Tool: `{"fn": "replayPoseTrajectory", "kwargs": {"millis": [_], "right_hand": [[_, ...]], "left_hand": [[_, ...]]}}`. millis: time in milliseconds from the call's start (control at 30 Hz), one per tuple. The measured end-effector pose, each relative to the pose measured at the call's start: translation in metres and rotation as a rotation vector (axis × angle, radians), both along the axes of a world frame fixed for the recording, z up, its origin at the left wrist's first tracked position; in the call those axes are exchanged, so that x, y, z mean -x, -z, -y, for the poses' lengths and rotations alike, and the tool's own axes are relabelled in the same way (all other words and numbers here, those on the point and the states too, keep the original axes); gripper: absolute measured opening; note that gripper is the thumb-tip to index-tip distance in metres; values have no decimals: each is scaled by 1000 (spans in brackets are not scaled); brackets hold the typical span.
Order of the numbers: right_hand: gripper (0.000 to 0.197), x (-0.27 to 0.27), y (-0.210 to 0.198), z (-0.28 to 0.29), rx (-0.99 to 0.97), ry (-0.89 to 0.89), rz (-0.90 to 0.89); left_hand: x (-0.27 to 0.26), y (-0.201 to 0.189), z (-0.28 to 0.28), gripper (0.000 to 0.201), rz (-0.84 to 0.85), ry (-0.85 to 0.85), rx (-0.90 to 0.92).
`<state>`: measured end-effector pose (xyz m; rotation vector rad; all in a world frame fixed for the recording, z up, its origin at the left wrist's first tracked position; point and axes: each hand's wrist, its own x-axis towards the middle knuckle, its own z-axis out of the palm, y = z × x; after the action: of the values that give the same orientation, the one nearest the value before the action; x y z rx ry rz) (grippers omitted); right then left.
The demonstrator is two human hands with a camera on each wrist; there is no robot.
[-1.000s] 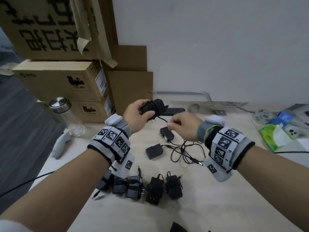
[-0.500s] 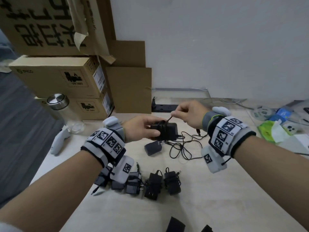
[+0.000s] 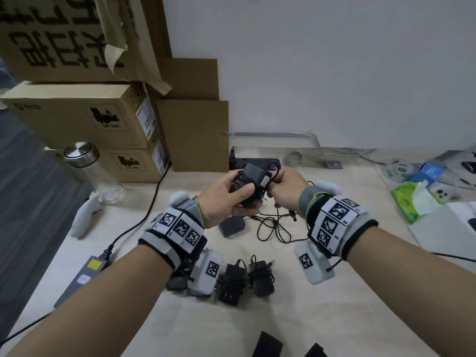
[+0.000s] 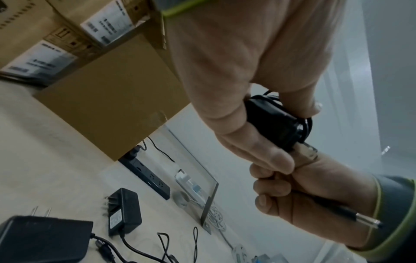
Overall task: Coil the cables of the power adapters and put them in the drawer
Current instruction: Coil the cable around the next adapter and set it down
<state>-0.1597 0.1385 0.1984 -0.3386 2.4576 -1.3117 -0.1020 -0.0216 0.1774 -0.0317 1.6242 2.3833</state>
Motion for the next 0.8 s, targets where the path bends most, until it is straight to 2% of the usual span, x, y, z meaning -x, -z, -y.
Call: {"fn": "replayPoseTrajectory", "kwargs": {"millis": [167, 233, 367, 400, 500, 600, 800], "right_hand": [[12, 0, -10, -6, 142, 64, 130], [10, 0, -16, -6, 203, 77, 132], [12, -1, -27, -9, 314, -71, 200], [10, -1, -28, -11, 300, -116, 195], [13, -3, -27, -14, 179, -200, 24], [16, -2, -24, -10, 53, -146, -192], [14, 2, -19, -4, -78, -95, -389]], "left_hand": [[4, -1, 8, 30, 66, -127, -13], [6, 1, 10, 24, 85, -155, 16], [7, 0, 11, 42, 93, -180, 17], [7, 0, 11, 41, 91, -191, 16], [8, 3, 12, 30, 91, -213, 46], [8, 8, 9, 34, 68, -213, 171], [10, 5, -2, 26, 8, -214, 322]]}}
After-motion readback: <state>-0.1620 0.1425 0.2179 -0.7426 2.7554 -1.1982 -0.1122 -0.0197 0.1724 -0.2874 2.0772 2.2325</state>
